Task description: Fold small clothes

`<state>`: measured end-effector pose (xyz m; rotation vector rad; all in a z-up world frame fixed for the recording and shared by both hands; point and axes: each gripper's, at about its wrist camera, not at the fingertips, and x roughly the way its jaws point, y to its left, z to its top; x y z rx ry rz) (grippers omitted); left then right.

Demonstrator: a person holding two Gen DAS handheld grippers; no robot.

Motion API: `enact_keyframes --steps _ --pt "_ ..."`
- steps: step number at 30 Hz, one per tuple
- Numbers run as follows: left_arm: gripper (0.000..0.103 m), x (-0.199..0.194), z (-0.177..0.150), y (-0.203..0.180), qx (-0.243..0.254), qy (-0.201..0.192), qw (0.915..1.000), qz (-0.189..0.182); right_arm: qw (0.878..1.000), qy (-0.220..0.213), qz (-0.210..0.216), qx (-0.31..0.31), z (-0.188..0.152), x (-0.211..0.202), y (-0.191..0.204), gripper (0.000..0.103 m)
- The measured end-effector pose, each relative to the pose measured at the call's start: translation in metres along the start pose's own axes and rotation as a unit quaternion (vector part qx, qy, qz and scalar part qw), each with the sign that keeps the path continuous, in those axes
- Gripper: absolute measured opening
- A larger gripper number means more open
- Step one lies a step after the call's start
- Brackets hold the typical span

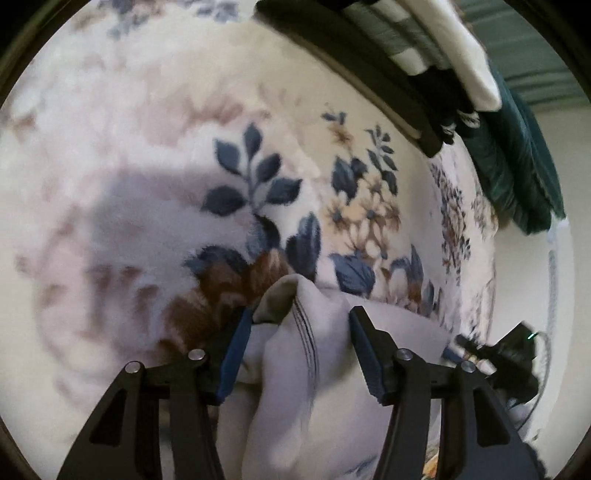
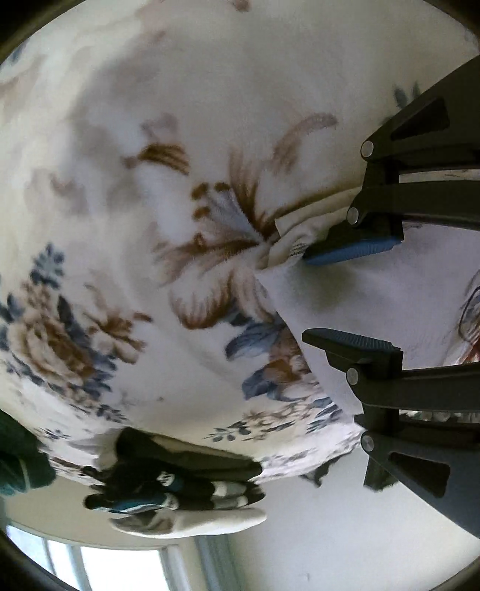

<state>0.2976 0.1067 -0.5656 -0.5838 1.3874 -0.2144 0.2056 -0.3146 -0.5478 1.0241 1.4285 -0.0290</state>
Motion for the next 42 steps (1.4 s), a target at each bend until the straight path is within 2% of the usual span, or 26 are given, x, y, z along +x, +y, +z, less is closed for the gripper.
enact_keyframes --steps 1,2,4,6,8,11,13,14,17,19,21,23,25,26,27,28,29,30,31,32,35,42 --pt "0.053 -0.007 -0.002 -0.005 0.005 -0.002 1.0000 0.007 1.000 0.002 -0.006 -0.012 -0.002 -0.007 0.006 0.040" --pt "0.053 -0.016 -0.005 -0.012 0.011 -0.005 0.9998 0.012 1.000 0.002 -0.011 -0.024 -0.003 -0.014 0.013 0.051" --pt "0.054 -0.024 -0.013 -0.018 0.030 0.003 0.9992 0.026 0.999 -0.003 -0.017 -0.047 -0.012 -0.036 0.012 0.066" --pt "0.054 -0.018 -0.022 -0.014 0.048 0.016 0.9965 0.067 0.997 -0.003 -0.037 -0.069 -0.019 -0.046 0.013 0.066" --pt "0.054 -0.007 -0.031 0.006 0.034 0.033 0.9955 0.082 0.996 0.012 -0.050 -0.076 -0.026 -0.047 -0.001 0.066" --pt "0.054 0.005 -0.041 0.037 -0.018 0.057 0.9975 0.038 0.996 0.050 -0.049 -0.050 -0.033 -0.032 -0.029 0.066" --pt "0.062 0.012 -0.046 0.056 -0.054 0.067 0.9959 -0.027 0.996 0.073 -0.024 -0.036 -0.037 -0.020 -0.042 0.066" --pt "0.068 0.016 -0.047 0.061 -0.066 0.069 0.9940 -0.054 0.996 0.088 -0.003 -0.025 -0.038 -0.011 -0.049 0.067" --pt "0.075 0.022 -0.047 0.076 -0.103 0.068 0.9864 -0.109 0.993 0.111 0.036 0.003 -0.039 0.010 -0.066 0.073" --pt "0.075 0.020 -0.045 0.079 -0.120 0.066 0.9810 -0.138 0.992 0.113 0.058 0.020 -0.037 0.019 -0.073 0.074" --pt "0.075 0.019 -0.044 0.079 -0.124 0.064 0.9752 -0.171 0.990 0.116 0.077 0.028 -0.036 0.024 -0.074 0.080" --pt "0.075 0.019 -0.043 0.074 -0.121 0.062 0.9735 -0.184 0.989 0.121 0.083 0.031 -0.035 0.026 -0.074 0.080" --pt "0.073 0.021 -0.044 0.064 -0.107 0.060 0.9758 -0.181 0.989 0.124 0.082 0.025 -0.035 0.028 -0.071 0.080" --pt "0.059 0.022 -0.044 0.059 -0.100 0.062 0.9770 -0.178 0.989 0.124 0.078 0.017 -0.036 0.028 -0.067 0.080" --pt "0.037 0.026 -0.046 0.050 -0.088 0.063 0.9797 -0.169 0.989 0.125 0.077 0.011 -0.037 0.028 -0.064 0.077" --pt "0.032 0.028 -0.046 0.047 -0.082 0.065 0.9813 -0.161 0.989 0.126 0.074 0.004 -0.039 0.029 -0.059 0.073" --pt "0.029 0.030 -0.046 0.043 -0.077 0.064 0.9828 -0.155 0.990 0.125 0.069 -0.003 -0.040 0.029 -0.055 0.063" --pt "0.021 0.028 -0.045 0.040 -0.071 0.056 0.9847 -0.149 0.990 0.123 0.061 -0.010 -0.042 0.030 -0.051 0.049" --pt "0.017 0.027 -0.044 0.037 -0.067 0.052 0.9854 -0.148 0.991 0.121 0.055 -0.014 -0.044 0.030 -0.048 0.040" --pt "0.016 0.023 -0.043 0.035 -0.062 0.048 0.9860 -0.148 0.991 0.116 0.059 -0.016 -0.046 0.030 -0.046 0.028" --pt "0.011 0.014 -0.039 0.027 -0.046 0.036 0.9875 -0.147 0.993 0.096 0.070 -0.025 -0.050 0.023 -0.039 0.017" --pt "0.010 -0.025 -0.027 0.001 -0.008 0.015 0.9876 -0.156 0.994 0.066 0.074 -0.040 -0.063 -0.007 -0.002 0.013"
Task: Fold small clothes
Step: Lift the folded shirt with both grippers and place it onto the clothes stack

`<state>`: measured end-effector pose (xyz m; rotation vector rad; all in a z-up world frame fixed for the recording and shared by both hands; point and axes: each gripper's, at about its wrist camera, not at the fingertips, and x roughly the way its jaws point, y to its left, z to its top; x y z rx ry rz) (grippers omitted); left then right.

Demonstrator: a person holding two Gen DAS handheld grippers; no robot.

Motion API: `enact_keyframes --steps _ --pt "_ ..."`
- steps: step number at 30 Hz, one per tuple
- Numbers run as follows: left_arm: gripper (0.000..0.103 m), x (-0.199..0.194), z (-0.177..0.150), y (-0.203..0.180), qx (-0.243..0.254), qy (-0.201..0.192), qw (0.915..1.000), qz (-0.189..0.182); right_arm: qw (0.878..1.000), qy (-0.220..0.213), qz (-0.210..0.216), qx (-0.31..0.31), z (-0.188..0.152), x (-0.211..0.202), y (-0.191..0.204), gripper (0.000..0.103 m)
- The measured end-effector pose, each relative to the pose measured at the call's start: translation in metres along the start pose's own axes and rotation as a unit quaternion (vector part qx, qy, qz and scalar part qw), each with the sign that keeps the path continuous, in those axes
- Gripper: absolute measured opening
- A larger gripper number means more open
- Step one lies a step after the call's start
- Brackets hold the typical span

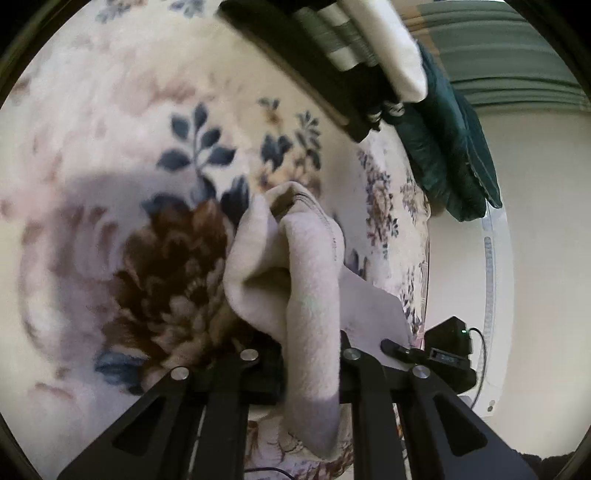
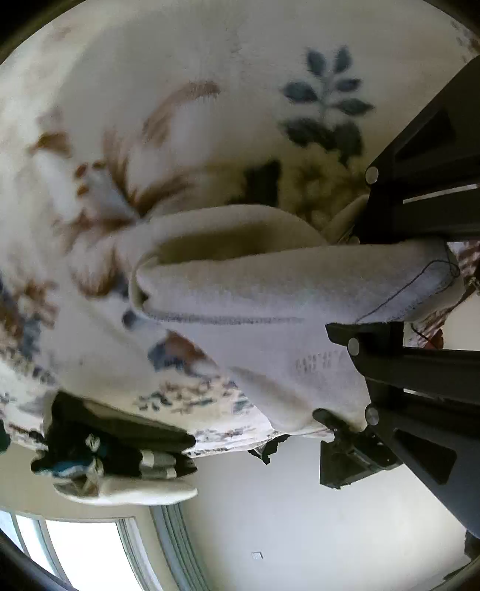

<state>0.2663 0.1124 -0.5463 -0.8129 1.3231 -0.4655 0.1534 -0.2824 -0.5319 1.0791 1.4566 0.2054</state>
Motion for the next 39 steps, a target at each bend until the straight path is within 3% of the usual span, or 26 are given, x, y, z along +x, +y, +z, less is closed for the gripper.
enact_keyframes --steps 5,10,16,20,24,29,33,37,39 --pt "0.010 -0.038 0.027 -0.026 0.010 -0.023 0.9996 -0.015 0.999 -0.024 0.008 -0.025 -0.003 -0.024 0.068 0.012" --pt "0.010 -0.084 0.083 -0.069 0.035 -0.056 0.9975 -0.023 0.997 -0.051 0.021 -0.056 0.013 -0.043 0.154 0.012" --pt "0.010 -0.117 0.175 -0.113 0.072 -0.101 0.9922 -0.014 0.991 -0.075 0.038 -0.105 0.073 -0.047 0.257 0.012" --pt "0.010 -0.118 0.241 -0.127 0.082 -0.124 0.9889 0.000 0.988 -0.082 0.041 -0.128 0.142 -0.028 0.318 0.012" --pt "0.011 -0.105 0.313 -0.127 0.084 -0.143 0.9860 0.016 0.986 -0.084 0.036 -0.139 0.204 -0.002 0.351 0.012" --pt "0.011 -0.076 0.372 -0.109 0.091 -0.139 0.9848 0.050 0.985 -0.080 0.013 -0.150 0.272 0.038 0.369 0.012" --pt "0.012 -0.059 0.385 -0.098 0.097 -0.119 0.9837 0.094 0.985 -0.072 -0.022 -0.152 0.297 0.054 0.367 0.012" --pt "0.015 -0.057 0.378 -0.105 0.117 -0.106 0.9795 0.125 0.983 -0.067 -0.044 -0.163 0.304 0.054 0.368 0.012" --pt "0.017 -0.057 0.376 -0.108 0.113 -0.101 0.9771 0.149 0.979 -0.064 -0.074 -0.180 0.303 0.055 0.375 0.013"
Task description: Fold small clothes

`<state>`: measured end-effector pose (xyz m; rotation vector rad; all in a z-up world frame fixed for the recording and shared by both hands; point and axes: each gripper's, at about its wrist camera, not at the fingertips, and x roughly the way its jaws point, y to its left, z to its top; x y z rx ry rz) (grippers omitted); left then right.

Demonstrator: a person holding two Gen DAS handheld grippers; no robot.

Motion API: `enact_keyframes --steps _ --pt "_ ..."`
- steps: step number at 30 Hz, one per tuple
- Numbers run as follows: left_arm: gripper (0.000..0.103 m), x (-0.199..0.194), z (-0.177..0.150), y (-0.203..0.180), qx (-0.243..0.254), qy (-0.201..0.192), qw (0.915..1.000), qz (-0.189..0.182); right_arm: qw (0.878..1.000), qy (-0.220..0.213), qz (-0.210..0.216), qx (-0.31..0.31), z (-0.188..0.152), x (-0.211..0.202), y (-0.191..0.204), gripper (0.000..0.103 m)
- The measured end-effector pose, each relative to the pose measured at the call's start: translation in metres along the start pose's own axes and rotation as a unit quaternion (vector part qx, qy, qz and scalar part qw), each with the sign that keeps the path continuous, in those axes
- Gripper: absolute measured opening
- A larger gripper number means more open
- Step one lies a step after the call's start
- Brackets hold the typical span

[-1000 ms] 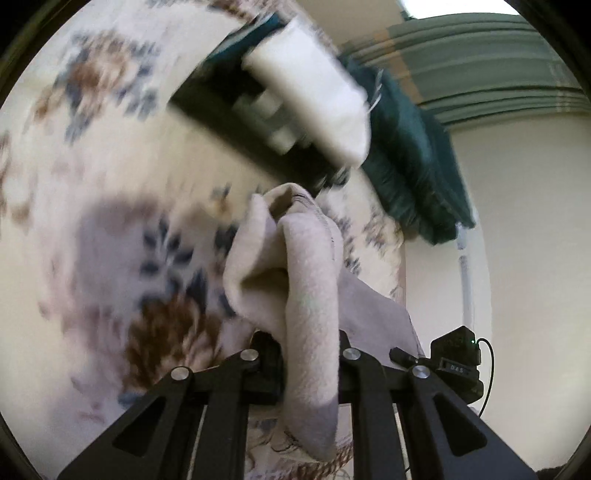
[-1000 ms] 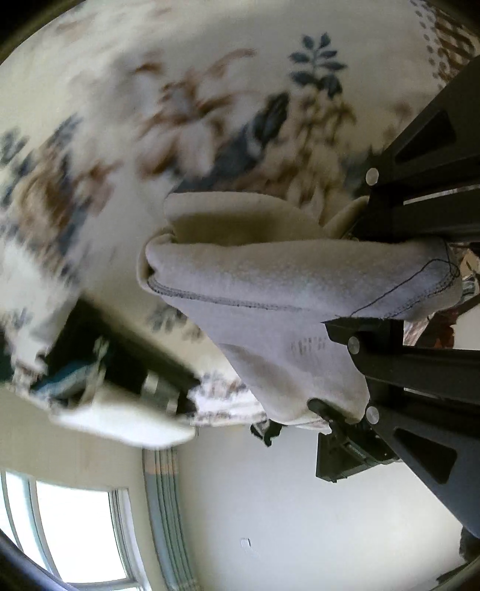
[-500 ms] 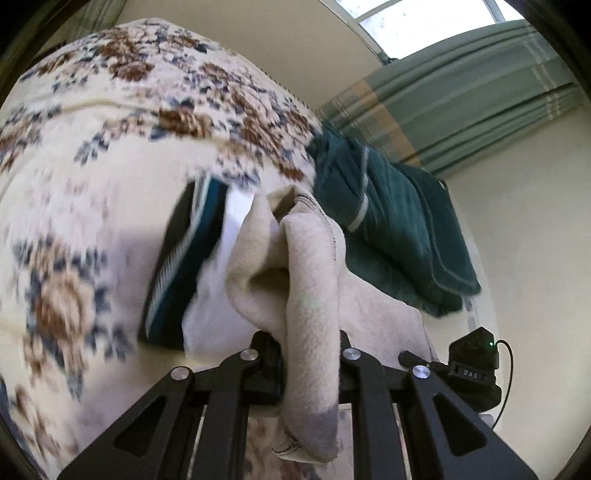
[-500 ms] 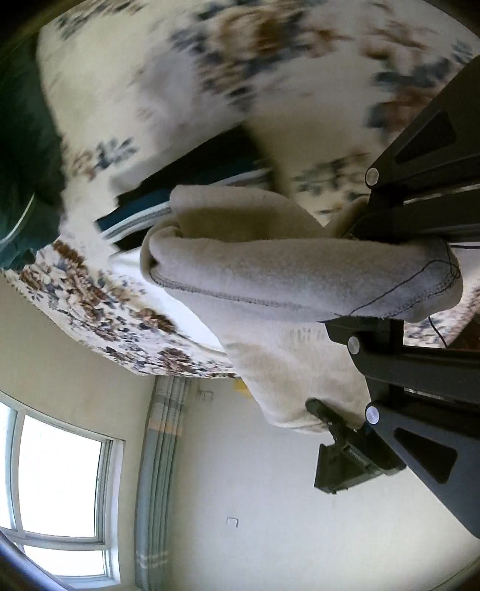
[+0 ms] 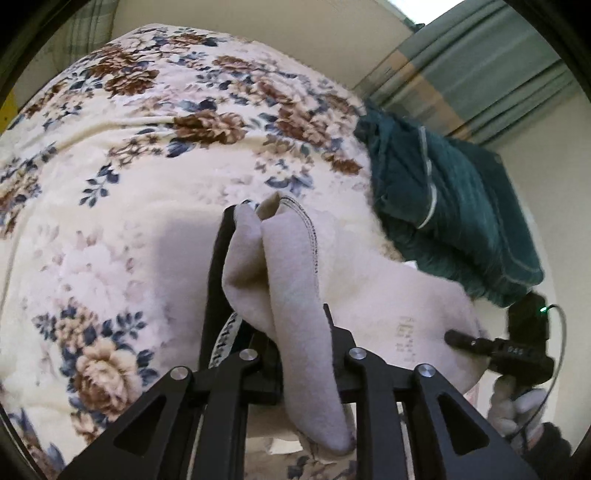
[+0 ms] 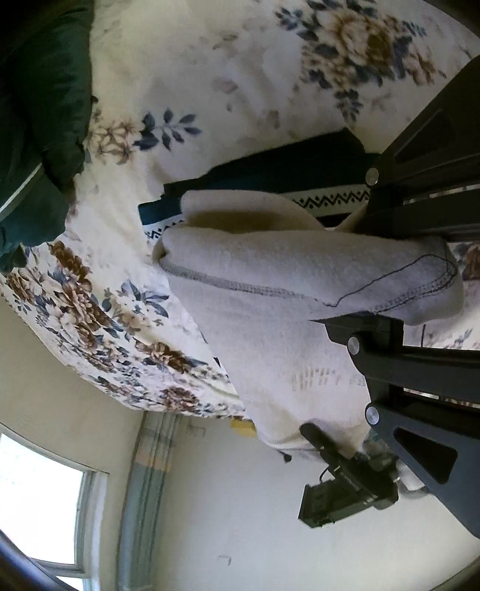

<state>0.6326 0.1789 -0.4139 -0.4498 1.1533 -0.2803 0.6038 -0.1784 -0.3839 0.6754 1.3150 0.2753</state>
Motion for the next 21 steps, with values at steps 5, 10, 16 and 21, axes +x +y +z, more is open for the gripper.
enact_keyframes --steps 5,10,16,21 --pt "0.035 -0.015 -0.006 -0.021 0.033 -0.036 0.9950 0.087 0.996 0.001 -0.083 -0.045 -0.007 -0.007 0.028 0.019" --pt "0.086 -0.029 -0.018 -0.043 0.070 -0.065 0.9849 0.145 0.970 -0.030 -0.214 -0.111 -0.028 -0.019 0.060 0.059" --pt "0.103 -0.042 -0.039 -0.073 0.110 -0.069 0.9700 0.205 0.939 -0.063 -0.308 -0.139 -0.063 -0.039 0.088 0.100" --pt "0.103 -0.070 -0.061 -0.093 0.124 -0.086 0.9604 0.234 0.922 -0.093 -0.349 -0.142 -0.098 -0.062 0.115 0.102"
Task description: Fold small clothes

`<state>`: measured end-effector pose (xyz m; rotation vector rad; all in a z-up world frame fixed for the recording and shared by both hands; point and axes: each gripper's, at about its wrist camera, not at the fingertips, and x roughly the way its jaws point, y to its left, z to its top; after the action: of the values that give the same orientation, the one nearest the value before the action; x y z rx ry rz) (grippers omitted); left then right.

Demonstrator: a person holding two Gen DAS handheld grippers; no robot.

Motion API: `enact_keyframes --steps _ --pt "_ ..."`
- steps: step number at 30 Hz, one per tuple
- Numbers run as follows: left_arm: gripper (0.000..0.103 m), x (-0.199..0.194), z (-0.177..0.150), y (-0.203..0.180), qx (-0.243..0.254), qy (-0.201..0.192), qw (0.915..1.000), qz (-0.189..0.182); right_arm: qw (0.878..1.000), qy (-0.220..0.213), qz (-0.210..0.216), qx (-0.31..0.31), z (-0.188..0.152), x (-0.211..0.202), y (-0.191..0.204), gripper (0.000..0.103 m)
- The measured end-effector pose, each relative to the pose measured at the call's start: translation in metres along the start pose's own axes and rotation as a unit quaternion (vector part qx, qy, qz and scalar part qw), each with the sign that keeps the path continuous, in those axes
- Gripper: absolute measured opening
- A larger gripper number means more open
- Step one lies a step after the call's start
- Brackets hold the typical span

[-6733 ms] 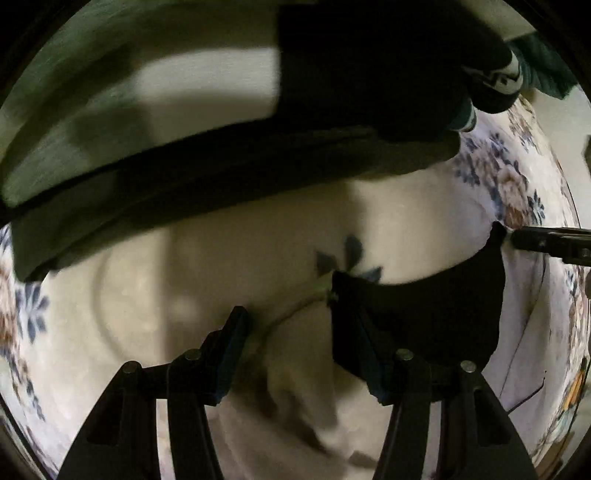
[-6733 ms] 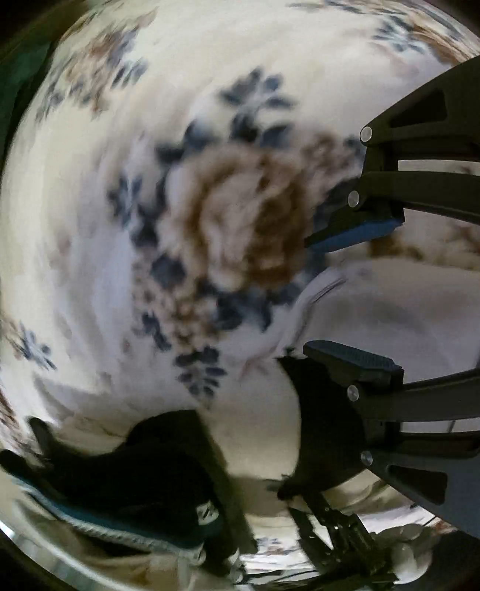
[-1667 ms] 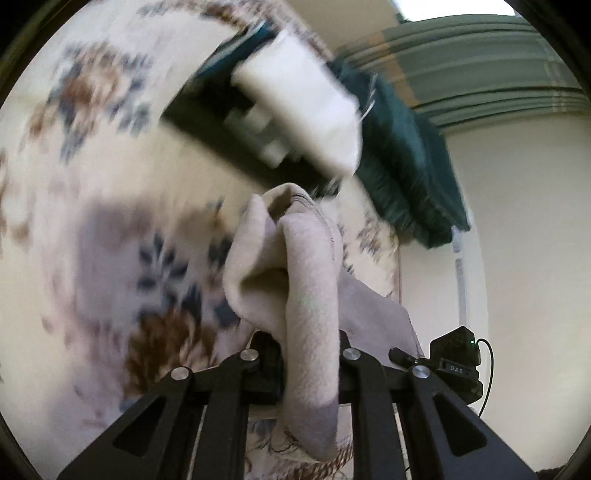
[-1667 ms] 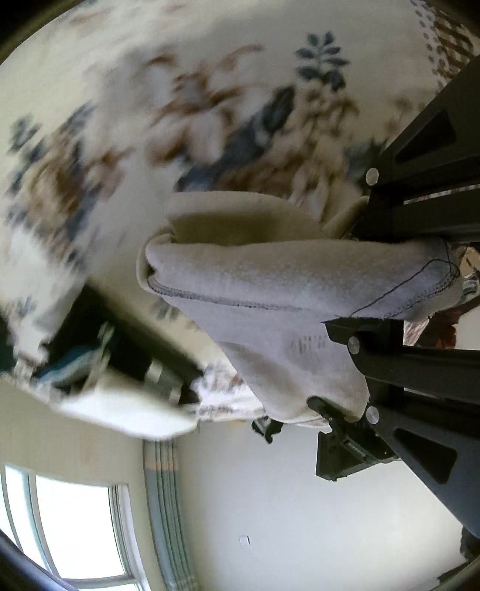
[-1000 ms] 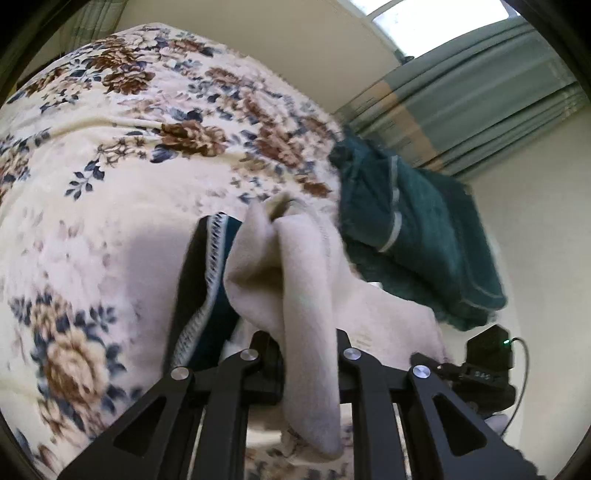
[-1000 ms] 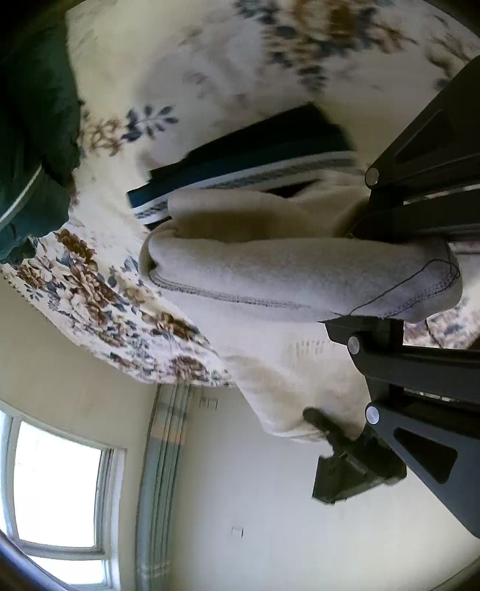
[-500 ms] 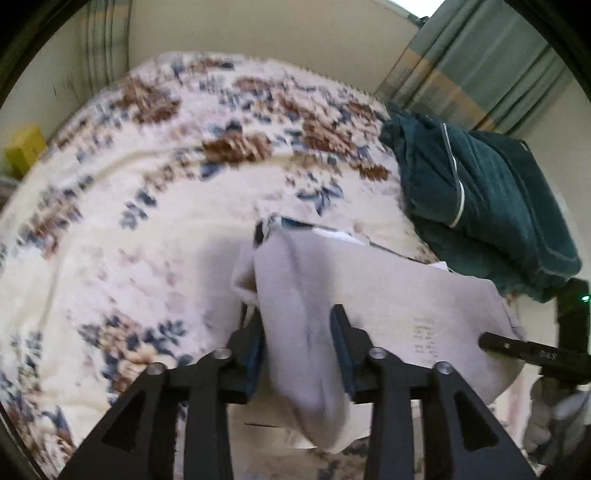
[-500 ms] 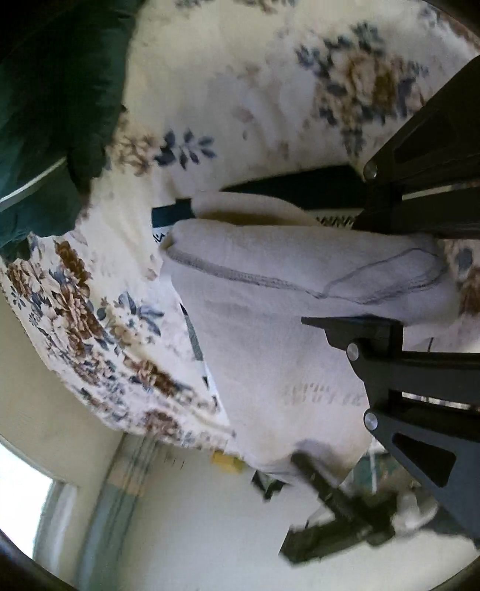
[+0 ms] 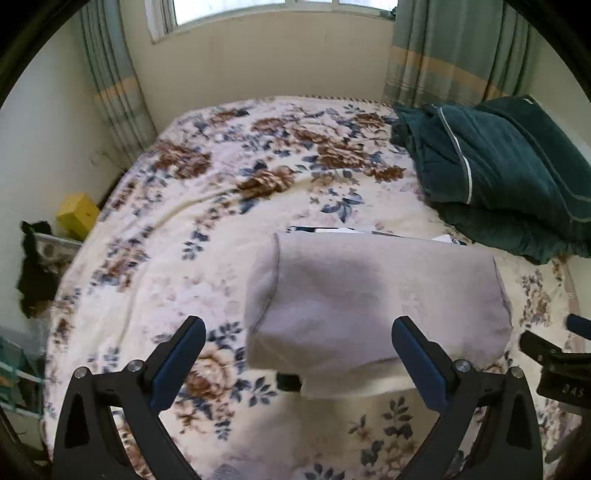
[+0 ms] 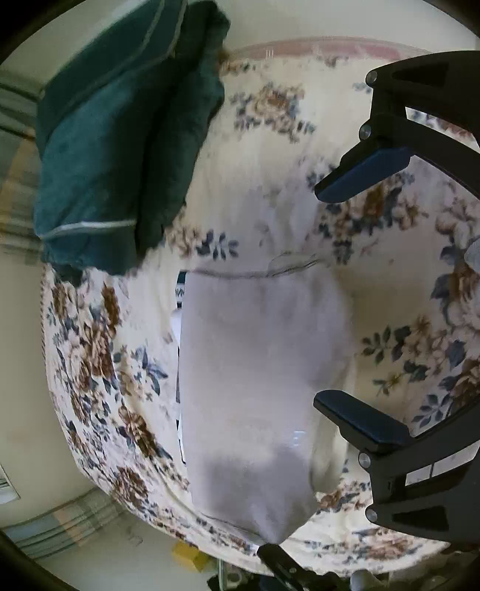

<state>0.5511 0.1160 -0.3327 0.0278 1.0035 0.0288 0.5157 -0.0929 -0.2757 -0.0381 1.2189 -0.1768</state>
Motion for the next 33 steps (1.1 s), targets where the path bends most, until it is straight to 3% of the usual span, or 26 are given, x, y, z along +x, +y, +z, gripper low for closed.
enact_keyframes --steps 4,16,24,33 --pt "0.103 -0.036 -0.008 -0.001 -0.001 -0.009 1.0000 0.002 0.999 -0.026 -0.037 0.009 -0.023 -0.046 -0.007 0.103" --pt "0.103 -0.205 -0.051 -0.005 0.002 -0.084 0.9964 -0.005 0.993 -0.108 -0.052 0.016 -0.106 -0.228 -0.031 0.103" --pt "0.103 -0.321 -0.088 -0.005 -0.004 -0.134 0.9909 -0.007 0.982 -0.181 -0.041 0.020 -0.179 -0.371 -0.047 0.103" --pt "0.103 -0.404 -0.124 -0.007 -0.016 -0.171 0.9852 -0.002 0.969 -0.246 -0.022 0.016 -0.253 -0.489 -0.065 0.103"
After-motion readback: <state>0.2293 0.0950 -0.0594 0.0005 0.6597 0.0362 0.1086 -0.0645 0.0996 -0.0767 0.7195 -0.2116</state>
